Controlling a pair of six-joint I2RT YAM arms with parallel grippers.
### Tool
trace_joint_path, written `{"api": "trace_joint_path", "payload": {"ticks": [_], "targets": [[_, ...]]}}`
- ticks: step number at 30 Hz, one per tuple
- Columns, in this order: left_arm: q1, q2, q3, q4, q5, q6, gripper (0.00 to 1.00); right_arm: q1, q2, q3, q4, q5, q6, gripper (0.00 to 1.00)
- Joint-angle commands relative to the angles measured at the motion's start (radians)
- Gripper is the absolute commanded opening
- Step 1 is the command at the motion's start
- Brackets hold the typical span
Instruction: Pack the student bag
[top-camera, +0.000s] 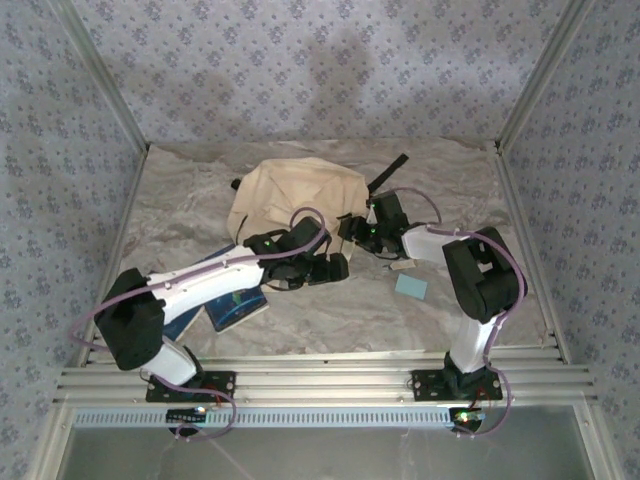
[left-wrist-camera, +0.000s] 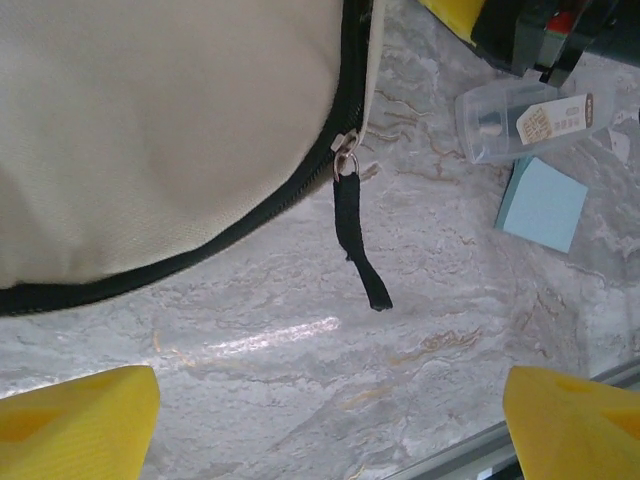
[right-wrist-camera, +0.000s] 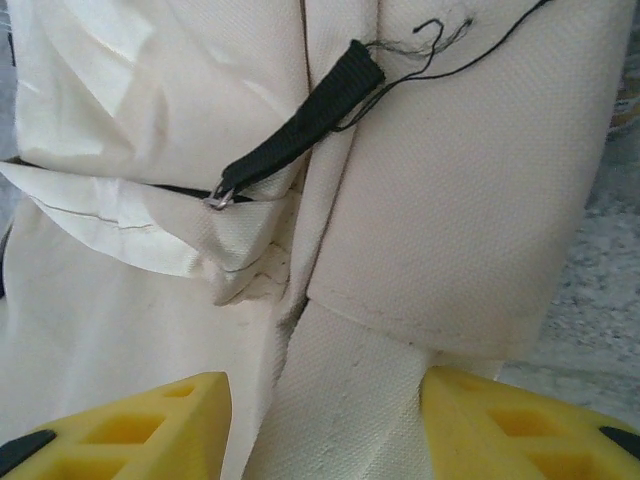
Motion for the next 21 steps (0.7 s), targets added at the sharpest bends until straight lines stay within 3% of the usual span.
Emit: {"api": "trace_joint_path", "payload": {"ticks": [1,5,12,18,21], "targets": [[-0.001,0.028,-0.018,0.090,0.017,-0.074,0.87,0.011,0.014,-0.018,0.043,-0.013,0.038,0.53],[-0.001,0.068,-0.058,0.176,0.034,-0.116,0.84,0.011,0.018,-0.026,0.051,-0.016,0.046,0.47],[-0.001,0.172,-0.018,0.269,0.049,-0.114,0.78,0.014,0.021,-0.039,0.076,-0.022,0.069,0.28],[0.002,0.268,0.043,0.291,0.009,-0.095,0.73,0.016,0.040,-0.046,0.111,-0.034,0.090,0.21],[0.008,0.296,0.062,0.303,0.002,-0.083,0.60,0.017,0.043,-0.050,0.123,-0.038,0.095,0.19]]}}
